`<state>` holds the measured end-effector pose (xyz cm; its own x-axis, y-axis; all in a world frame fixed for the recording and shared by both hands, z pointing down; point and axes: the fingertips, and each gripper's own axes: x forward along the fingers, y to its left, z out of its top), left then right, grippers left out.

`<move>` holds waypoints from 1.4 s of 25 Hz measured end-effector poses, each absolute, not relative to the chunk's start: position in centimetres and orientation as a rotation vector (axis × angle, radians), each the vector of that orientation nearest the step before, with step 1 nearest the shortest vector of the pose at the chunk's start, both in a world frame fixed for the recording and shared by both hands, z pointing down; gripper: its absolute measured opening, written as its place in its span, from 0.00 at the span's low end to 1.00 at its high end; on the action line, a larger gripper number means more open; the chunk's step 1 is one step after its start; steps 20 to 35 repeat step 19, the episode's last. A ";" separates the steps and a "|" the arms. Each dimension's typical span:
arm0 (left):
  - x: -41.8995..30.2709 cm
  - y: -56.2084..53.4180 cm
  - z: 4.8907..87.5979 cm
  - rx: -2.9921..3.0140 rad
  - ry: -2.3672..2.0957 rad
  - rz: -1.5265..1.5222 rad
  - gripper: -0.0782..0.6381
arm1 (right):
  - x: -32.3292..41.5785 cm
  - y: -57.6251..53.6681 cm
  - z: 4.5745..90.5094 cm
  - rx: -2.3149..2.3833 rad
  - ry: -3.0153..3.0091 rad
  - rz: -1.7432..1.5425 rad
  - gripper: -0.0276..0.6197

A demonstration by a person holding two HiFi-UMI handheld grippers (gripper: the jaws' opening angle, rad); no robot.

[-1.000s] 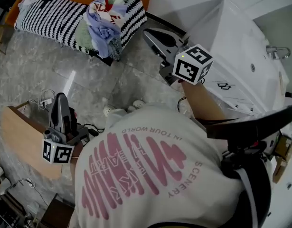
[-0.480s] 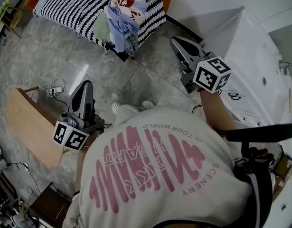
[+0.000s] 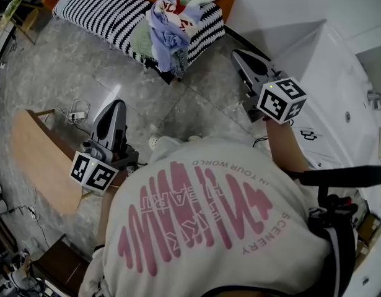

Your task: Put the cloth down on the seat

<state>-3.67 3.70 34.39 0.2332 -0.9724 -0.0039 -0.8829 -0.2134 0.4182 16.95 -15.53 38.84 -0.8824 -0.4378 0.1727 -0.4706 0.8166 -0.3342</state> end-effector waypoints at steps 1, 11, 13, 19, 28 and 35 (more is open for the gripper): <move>-3.8 3.7 34.3 2.186 -1.728 -0.384 0.12 | 17.0 -15.6 38.7 0.730 -2.915 0.564 0.06; -3.2 3.0 33.9 2.193 -1.756 -0.374 0.12 | 17.4 -17.1 38.3 0.723 -2.925 0.523 0.06; -3.1 3.1 34.1 2.190 -1.758 -0.375 0.12 | 17.4 -17.1 38.4 0.722 -2.923 0.524 0.06; -3.1 3.5 34.4 2.184 -1.763 -0.375 0.12 | 17.6 -17.3 38.9 0.732 -2.907 0.508 0.06; -3.1 3.5 34.4 2.184 -1.763 -0.375 0.12 | 17.6 -17.3 38.9 0.732 -2.907 0.508 0.06; -3.1 3.5 34.4 2.184 -1.763 -0.375 0.12 | 17.6 -17.3 38.9 0.732 -2.907 0.508 0.06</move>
